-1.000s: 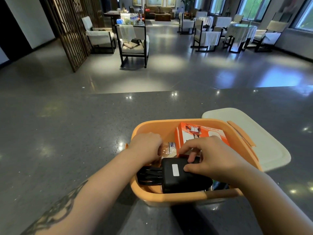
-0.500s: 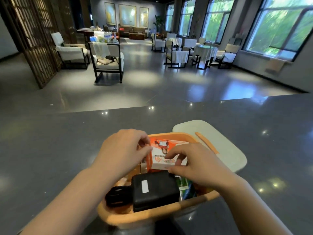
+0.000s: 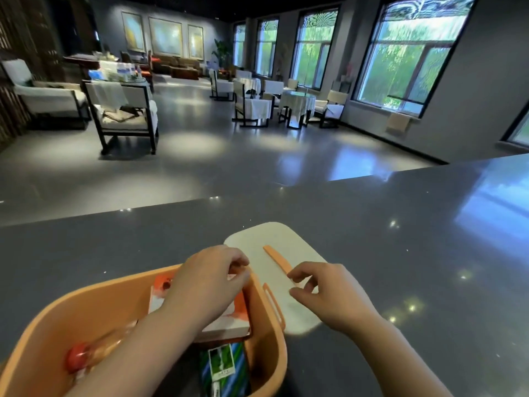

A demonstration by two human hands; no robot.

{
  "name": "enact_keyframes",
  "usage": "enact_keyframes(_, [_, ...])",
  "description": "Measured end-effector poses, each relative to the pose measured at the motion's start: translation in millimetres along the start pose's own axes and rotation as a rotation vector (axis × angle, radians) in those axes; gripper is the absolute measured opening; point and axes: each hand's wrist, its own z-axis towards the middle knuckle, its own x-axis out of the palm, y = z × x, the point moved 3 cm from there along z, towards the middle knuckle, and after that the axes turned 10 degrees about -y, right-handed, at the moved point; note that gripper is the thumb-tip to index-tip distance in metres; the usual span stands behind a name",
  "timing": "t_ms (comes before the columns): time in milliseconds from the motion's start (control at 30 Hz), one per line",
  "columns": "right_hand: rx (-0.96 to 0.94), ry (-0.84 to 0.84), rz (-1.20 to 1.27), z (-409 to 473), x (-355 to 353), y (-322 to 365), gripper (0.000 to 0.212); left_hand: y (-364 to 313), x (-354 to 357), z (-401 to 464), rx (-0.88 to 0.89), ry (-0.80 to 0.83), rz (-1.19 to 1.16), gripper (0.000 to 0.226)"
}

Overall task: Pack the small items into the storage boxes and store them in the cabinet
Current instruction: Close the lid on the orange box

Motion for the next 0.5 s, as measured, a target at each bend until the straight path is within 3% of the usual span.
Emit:
enact_keyframes(333, [0.138, 0.066, -0.105, 114, 86, -50, 0.044, 40, 49, 40, -0.111, 0.066, 0.082, 0.031])
enact_keyframes(500, [0.143, 0.065, -0.183, 131, 116, -60, 0.031, 51, 54, 39, -0.158, 0.077, 0.073, 0.044])
